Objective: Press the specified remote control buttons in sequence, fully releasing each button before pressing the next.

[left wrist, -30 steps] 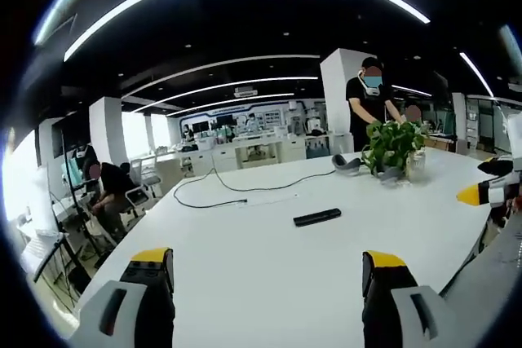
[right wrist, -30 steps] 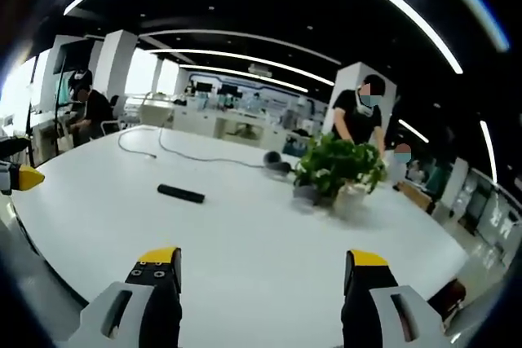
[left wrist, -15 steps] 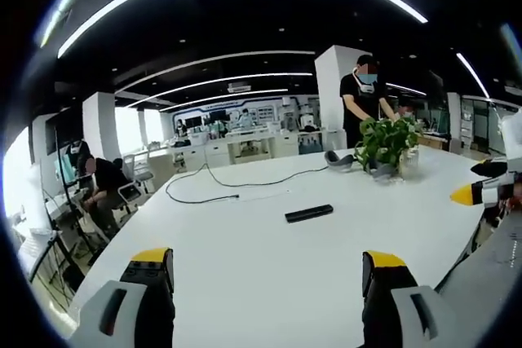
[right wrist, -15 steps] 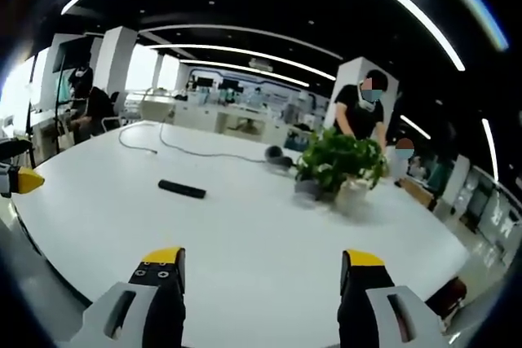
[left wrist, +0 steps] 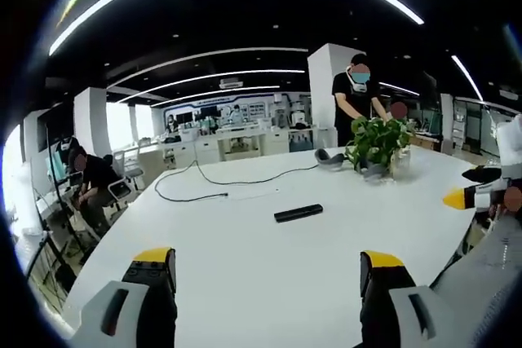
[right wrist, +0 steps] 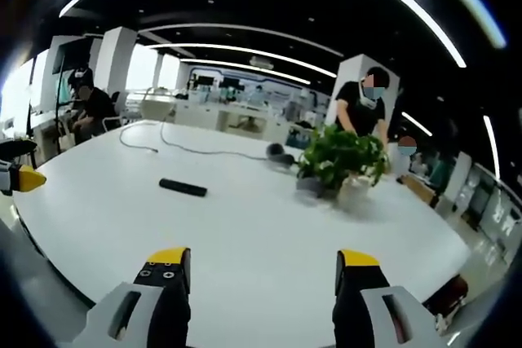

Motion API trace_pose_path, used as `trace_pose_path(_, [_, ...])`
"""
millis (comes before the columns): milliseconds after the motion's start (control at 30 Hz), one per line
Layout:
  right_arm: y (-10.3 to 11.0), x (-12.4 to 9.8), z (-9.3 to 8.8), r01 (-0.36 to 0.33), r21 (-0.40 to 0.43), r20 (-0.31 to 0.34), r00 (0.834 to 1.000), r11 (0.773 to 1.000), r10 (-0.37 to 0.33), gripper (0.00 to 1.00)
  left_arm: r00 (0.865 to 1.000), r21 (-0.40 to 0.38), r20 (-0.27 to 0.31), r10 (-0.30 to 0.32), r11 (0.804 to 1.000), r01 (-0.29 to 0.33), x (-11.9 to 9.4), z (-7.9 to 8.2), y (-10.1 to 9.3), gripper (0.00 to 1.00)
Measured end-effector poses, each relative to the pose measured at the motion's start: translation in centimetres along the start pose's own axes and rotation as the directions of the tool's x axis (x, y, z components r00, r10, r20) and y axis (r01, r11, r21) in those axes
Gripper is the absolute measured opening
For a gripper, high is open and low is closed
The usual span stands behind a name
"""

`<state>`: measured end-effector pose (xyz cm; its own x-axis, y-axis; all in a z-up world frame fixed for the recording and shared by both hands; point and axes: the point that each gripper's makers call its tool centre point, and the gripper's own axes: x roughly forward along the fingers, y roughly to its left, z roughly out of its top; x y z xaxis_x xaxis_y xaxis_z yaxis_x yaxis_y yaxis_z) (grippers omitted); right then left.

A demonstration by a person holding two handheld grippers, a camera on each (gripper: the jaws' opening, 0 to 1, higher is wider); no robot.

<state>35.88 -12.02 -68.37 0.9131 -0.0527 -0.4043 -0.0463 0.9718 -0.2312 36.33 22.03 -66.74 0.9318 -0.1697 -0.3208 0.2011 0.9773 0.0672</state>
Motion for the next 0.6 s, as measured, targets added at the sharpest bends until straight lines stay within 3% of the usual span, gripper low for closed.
trace_pose_path(133, [0.5,0.3,-0.6,-0.018,-0.021,-0.036,0.999,1.000,0.018,0.71,0.998,0.043,-0.011,-0.055,0.998,0.055,1.9,1.4,0.2,0.97])
trace_pose_path(233, [0.7,0.2,-0.6,-0.027,-0.031,-0.036,0.999,0.999,0.026,0.70,0.995,0.134,-0.030,-0.094,0.986,0.098,4.0,2.3,0.7,0.97])
trace_pose_path(500, [1.0,0.2,-0.9,-0.042,-0.041,-0.051,0.998,0.998,0.040,0.66,0.982,0.195,-0.057,-0.180,0.963,0.188,7.3,4.7,0.4,0.94])
trace_pose_path(567, [1.0,0.2,-1.0,-0.041,-0.041,-0.057,0.998,0.998,0.039,0.65,0.971,0.225,-0.077,-0.227,0.945,0.239,8.3,5.2,-0.2,0.91])
trace_pose_path(600, [1.0,0.2,-1.0,-0.041,-0.042,-0.062,0.997,0.998,0.038,0.65,0.954,0.242,-0.138,-0.266,0.925,0.293,9.0,4.8,-0.7,0.90])
